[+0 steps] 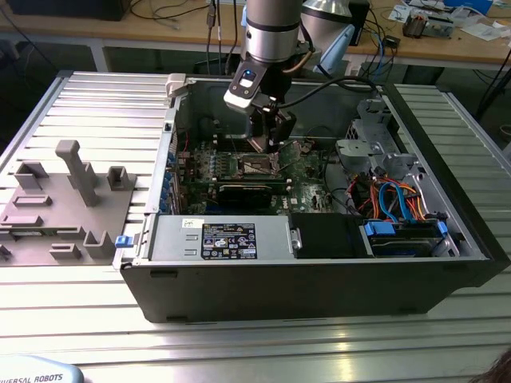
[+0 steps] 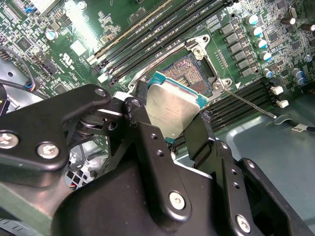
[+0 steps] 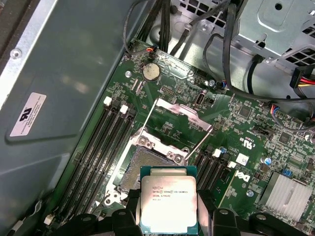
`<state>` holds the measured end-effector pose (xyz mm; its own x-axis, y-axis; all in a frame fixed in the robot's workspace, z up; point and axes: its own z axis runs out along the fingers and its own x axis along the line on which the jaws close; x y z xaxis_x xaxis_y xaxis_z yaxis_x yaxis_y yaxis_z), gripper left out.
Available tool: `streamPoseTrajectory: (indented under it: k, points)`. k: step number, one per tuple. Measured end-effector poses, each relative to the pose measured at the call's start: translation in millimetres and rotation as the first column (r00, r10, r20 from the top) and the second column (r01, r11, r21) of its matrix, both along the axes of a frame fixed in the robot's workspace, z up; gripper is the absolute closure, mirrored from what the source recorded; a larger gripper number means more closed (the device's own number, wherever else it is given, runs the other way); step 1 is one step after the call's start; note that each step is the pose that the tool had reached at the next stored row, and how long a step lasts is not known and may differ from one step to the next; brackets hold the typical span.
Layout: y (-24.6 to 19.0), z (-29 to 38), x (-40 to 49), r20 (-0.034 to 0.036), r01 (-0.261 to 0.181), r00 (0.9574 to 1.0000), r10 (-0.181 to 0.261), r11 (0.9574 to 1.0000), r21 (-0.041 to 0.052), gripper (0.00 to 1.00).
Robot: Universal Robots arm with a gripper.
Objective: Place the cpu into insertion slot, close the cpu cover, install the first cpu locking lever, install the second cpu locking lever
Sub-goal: 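Place the cpu into insertion slot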
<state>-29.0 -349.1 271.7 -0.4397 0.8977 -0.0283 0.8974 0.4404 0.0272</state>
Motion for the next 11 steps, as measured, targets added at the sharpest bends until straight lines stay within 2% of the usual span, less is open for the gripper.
streamPoseTrajectory:
  k: [11]
  points:
    - [0.0, -0.3, 0.0, 0.0, 0.005, 1.0, -0.005, 1.0, 0.0, 0.46]
